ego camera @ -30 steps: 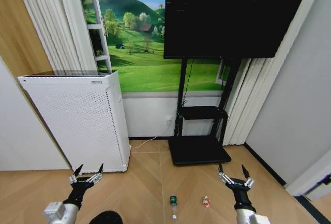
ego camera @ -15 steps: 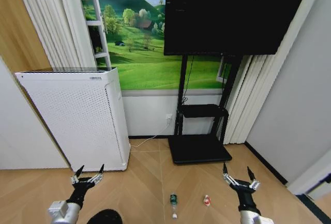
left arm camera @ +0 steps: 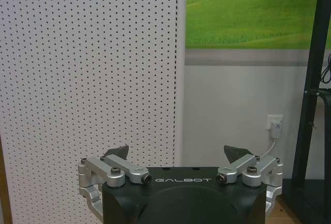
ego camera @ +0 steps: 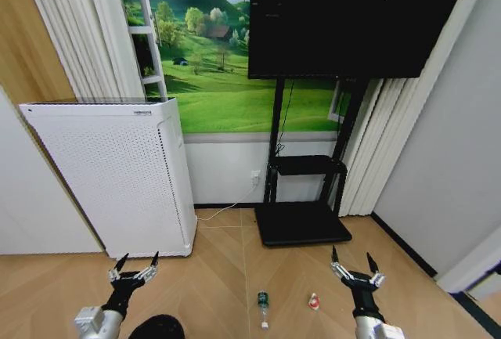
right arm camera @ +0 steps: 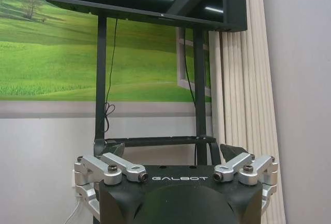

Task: Pick up the trash bin and place the garbage on the floor into it.

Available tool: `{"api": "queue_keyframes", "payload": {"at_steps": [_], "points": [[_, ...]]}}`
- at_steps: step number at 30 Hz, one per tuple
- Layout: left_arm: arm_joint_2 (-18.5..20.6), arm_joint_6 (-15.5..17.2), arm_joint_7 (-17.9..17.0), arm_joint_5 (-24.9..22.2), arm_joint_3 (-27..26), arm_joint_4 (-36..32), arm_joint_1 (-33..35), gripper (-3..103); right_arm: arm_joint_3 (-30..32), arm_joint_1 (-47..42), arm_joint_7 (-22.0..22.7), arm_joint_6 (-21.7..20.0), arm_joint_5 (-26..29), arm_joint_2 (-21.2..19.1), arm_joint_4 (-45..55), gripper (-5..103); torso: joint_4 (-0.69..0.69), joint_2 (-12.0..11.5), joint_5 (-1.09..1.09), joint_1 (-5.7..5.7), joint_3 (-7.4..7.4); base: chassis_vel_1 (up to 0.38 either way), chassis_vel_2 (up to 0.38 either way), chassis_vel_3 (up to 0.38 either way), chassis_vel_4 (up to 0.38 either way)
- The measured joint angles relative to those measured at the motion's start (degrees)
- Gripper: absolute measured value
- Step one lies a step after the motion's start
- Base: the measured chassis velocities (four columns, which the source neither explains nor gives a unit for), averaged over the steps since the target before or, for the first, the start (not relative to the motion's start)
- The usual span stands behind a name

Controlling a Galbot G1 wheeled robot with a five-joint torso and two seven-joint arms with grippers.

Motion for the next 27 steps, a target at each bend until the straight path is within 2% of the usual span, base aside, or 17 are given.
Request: {"api": "queue_keyframes", "payload": {"at_steps": [15, 27], "points": [[-1.6, 0.1, -0.6, 0.6, 0.3, 0.2, 0.6, 100, -0.2, 0.4, 1.2, -0.6, -0.3, -0.6, -0.9, 100, 0.0, -3.7, 0.0, -1.39, -2.32, 0.0, 0.0, 0.0, 0.0], [-0.8, 0.3, -0.8, 0.6, 0.3, 0.6, -0.1, 100, -0.4, 0.6, 1.8, -0.6, -1.2, -0.2, -1.3, 100, 0.0, -6.3, 0.0, -2.36, -3.89, 0.0, 0.0, 0.0, 0.0]]}}
